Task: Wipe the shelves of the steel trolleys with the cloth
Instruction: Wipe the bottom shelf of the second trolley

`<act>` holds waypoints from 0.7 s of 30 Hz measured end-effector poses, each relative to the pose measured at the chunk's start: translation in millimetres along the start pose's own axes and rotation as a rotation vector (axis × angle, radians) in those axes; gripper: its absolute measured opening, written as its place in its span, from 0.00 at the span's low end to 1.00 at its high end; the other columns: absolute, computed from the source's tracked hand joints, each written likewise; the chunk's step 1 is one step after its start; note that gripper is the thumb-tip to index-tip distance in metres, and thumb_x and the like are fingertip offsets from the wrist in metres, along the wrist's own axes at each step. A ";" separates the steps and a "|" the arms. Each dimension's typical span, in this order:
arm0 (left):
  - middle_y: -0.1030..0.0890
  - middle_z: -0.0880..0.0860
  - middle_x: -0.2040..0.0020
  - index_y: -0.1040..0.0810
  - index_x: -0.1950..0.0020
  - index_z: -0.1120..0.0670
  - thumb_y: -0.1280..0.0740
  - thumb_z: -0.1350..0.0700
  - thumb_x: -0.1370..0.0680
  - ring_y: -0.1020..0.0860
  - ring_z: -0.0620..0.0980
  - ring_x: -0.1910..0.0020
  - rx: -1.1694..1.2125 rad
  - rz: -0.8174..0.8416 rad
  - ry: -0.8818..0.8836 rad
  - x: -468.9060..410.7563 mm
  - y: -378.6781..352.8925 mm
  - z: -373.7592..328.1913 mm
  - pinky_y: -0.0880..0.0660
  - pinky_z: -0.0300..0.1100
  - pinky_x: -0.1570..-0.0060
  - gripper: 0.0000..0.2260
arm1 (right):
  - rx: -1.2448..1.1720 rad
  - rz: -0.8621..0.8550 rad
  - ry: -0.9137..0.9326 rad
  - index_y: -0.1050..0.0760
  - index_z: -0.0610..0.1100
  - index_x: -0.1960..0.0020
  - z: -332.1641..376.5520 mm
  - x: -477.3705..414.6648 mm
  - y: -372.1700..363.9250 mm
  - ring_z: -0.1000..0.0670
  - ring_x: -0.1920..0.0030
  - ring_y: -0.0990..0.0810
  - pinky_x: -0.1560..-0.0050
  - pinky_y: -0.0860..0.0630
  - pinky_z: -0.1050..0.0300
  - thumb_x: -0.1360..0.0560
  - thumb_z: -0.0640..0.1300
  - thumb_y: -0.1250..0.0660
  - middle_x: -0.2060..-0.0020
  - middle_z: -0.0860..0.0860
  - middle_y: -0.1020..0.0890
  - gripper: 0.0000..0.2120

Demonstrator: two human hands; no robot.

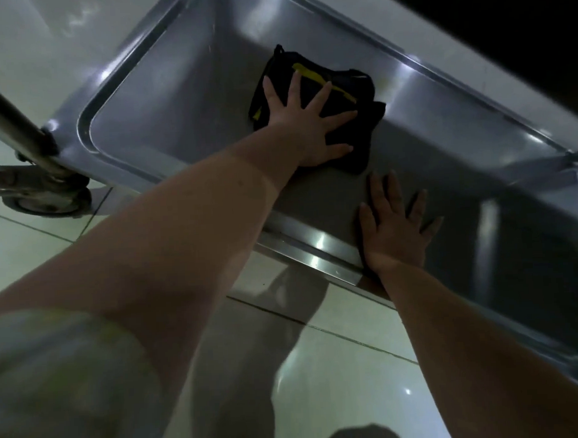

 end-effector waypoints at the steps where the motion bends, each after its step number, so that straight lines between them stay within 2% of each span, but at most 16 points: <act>1: 0.57 0.48 0.19 0.57 0.24 0.30 0.57 0.25 0.27 0.62 0.66 0.23 0.000 -0.009 -0.023 14.3 -3.8 -1.3 0.62 0.77 0.35 0.31 | 0.006 -0.003 -0.002 0.58 0.68 0.24 -0.2 0.8 -0.1 0.41 0.22 0.62 0.29 0.63 0.27 0.21 0.62 0.56 0.22 0.64 0.56 0.26; 5: 0.64 0.46 0.20 0.65 0.28 0.26 0.62 0.24 0.29 0.68 0.65 0.24 -0.024 -0.025 -0.087 98.6 -37.3 6.8 0.65 0.77 0.36 0.30 | -0.001 0.006 -0.017 0.59 0.69 0.24 -0.8 0.8 0.5 0.42 0.22 0.61 0.29 0.62 0.27 0.21 0.63 0.56 0.22 0.64 0.56 0.27; 8: 0.63 0.45 0.20 0.64 0.29 0.25 0.66 0.24 0.30 0.66 0.64 0.24 0.011 -0.091 -0.060 143.7 -44.3 26.3 0.68 0.74 0.35 0.29 | -0.001 0.000 -0.005 0.61 0.70 0.25 2.4 -0.6 1.7 0.41 0.22 0.61 0.29 0.62 0.27 0.21 0.64 0.57 0.22 0.64 0.57 0.26; 14: 0.62 0.45 0.20 0.63 0.29 0.25 0.66 0.25 0.31 0.66 0.65 0.24 0.018 -0.115 -0.022 131.0 -36.1 27.4 0.66 0.75 0.36 0.30 | -0.001 0.017 -0.041 0.61 0.69 0.25 4.1 -9.7 7.0 0.40 0.22 0.61 0.29 0.63 0.28 0.20 0.63 0.57 0.22 0.63 0.57 0.25; 17: 0.63 0.44 0.20 0.64 0.29 0.24 0.67 0.25 0.32 0.67 0.64 0.24 0.013 -0.094 -0.005 125.4 -37.4 31.5 0.67 0.75 0.36 0.30 | -0.024 0.053 -0.077 0.60 0.67 0.23 28.3 -13.5 4.5 0.38 0.22 0.61 0.29 0.63 0.27 0.19 0.61 0.56 0.21 0.61 0.58 0.26; 21: 0.62 0.43 0.20 0.65 0.30 0.24 0.65 0.24 0.31 0.66 0.63 0.23 0.014 -0.106 -0.007 127.2 -39.7 32.9 0.68 0.74 0.37 0.29 | 0.057 0.000 0.110 0.50 0.57 0.21 86.0 -4.1 -0.4 0.47 0.21 0.62 0.26 0.64 0.33 0.19 0.52 0.52 0.21 0.60 0.59 0.27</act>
Point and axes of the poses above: each hand's wrist, its own x-axis away from the middle knuckle, its own y-axis out of the back of the hand, z = x × y, the point moved 9 cm from there along -x, towards the middle knuckle
